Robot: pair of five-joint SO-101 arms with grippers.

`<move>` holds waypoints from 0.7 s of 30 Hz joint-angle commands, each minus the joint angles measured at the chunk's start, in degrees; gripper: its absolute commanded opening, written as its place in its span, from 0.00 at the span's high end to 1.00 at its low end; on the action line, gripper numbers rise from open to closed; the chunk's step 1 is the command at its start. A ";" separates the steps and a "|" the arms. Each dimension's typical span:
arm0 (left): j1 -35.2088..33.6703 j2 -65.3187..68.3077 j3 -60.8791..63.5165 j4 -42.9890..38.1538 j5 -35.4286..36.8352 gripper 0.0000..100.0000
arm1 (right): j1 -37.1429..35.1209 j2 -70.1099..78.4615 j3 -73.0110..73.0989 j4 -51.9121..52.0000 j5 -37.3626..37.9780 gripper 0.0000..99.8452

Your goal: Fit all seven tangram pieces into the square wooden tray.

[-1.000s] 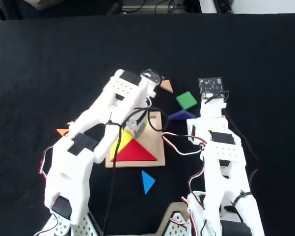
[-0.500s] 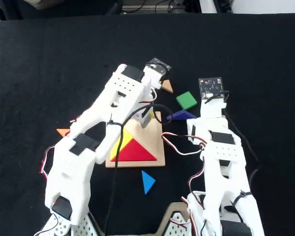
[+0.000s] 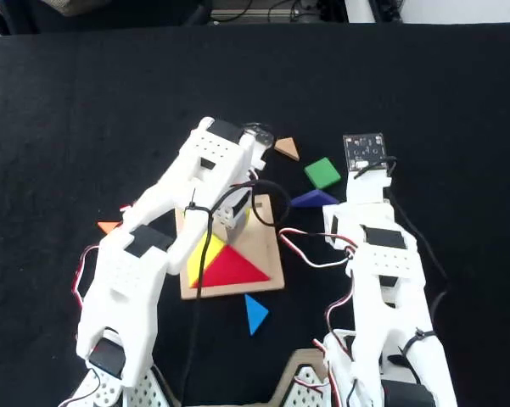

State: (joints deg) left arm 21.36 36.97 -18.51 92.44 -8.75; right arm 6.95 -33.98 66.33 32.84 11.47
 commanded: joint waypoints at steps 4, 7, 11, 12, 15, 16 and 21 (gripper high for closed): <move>-0.48 -3.34 -5.93 0.09 -0.26 0.80 | 0.62 -2.15 -0.40 -1.05 0.53 0.99; -0.04 -3.34 -9.98 0.44 -0.18 0.80 | 0.62 -2.15 -0.40 -1.05 0.53 0.99; -0.66 -4.22 -16.84 5.80 -0.09 0.80 | 0.62 -2.15 -0.40 -0.97 0.53 0.99; -1.71 -5.19 -19.47 8.62 -0.09 0.80 | 0.62 -2.15 -0.40 -0.97 0.53 0.99; -8.48 -11.08 -20.00 8.53 2.29 0.80 | 0.62 -2.15 -0.13 -0.97 0.53 0.99; -11.03 -13.98 -19.21 8.53 2.81 0.80 | 0.62 -2.15 0.04 -1.14 0.53 0.99; -20.26 -29.36 -3.47 8.53 2.46 0.80 | 0.62 -2.15 0.04 -1.14 0.53 0.99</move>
State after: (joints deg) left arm 5.10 18.15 -29.85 100.18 -6.46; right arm 6.95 -33.98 66.68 32.66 11.47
